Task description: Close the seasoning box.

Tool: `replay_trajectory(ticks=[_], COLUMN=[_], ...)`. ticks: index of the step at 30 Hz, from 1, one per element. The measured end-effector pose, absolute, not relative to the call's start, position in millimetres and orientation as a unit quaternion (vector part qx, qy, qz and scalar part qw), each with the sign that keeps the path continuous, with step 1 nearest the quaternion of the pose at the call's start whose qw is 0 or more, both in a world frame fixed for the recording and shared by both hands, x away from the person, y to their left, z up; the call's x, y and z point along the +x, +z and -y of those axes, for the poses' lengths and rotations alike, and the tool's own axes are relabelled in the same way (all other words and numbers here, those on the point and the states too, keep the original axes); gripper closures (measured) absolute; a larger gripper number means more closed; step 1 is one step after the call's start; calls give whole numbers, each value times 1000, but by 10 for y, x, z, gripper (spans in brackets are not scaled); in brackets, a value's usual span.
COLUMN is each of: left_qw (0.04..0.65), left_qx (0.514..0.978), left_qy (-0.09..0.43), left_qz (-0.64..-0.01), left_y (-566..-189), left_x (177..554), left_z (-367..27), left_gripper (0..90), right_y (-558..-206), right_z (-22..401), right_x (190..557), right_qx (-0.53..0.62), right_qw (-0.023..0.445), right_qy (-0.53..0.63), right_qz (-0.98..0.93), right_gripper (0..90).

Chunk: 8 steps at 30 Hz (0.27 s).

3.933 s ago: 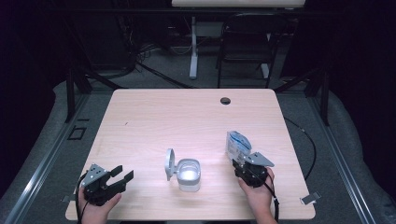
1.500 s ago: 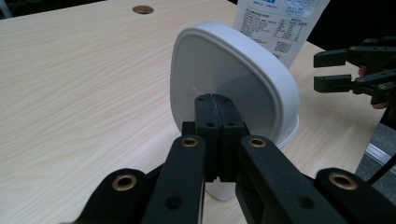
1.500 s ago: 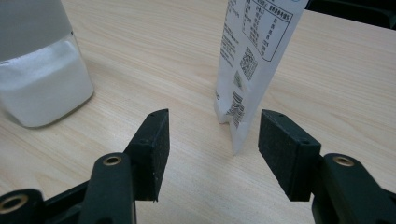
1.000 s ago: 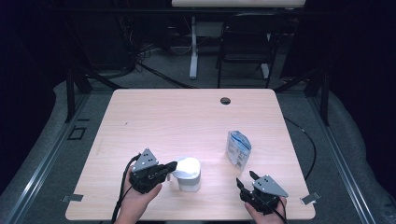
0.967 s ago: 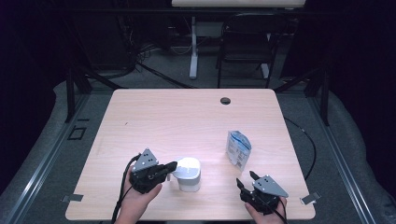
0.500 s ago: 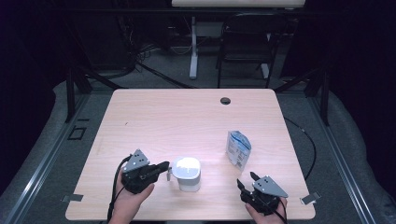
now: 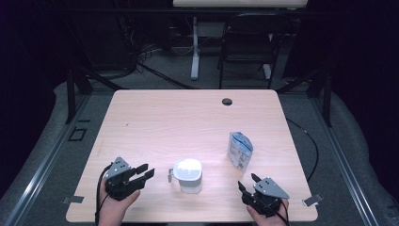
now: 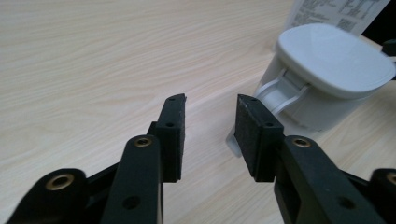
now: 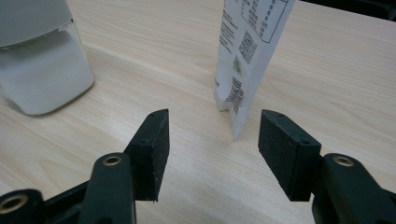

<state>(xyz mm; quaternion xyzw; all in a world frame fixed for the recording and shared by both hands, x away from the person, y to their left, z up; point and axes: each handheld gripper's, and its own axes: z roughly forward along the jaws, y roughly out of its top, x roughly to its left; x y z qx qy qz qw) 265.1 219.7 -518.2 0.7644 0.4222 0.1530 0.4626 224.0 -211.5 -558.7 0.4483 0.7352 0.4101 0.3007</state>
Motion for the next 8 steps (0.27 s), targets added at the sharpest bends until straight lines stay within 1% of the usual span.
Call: replay_trajectory(ticks=[4,6,8], left_qw=[463,461,463], left_qx=[758,757,753], left_qy=[159,162,165], left_qz=[-432,-434,-437], left_y=[-5238,-5266,-5291], left_x=[2636,2632,2624], left_z=[-2258,-2291,-2324], left_gripper=[538,510,499], right_y=[-5584,-5576,-5570], right_z=[2102,2107,2117], right_x=[2237,2233,2229], right_qx=[449,449,451], right_qw=[303,304,304], right_qy=[411,408,409], right_qz=[-733,-734,-732], right_gripper=[431,430,429])
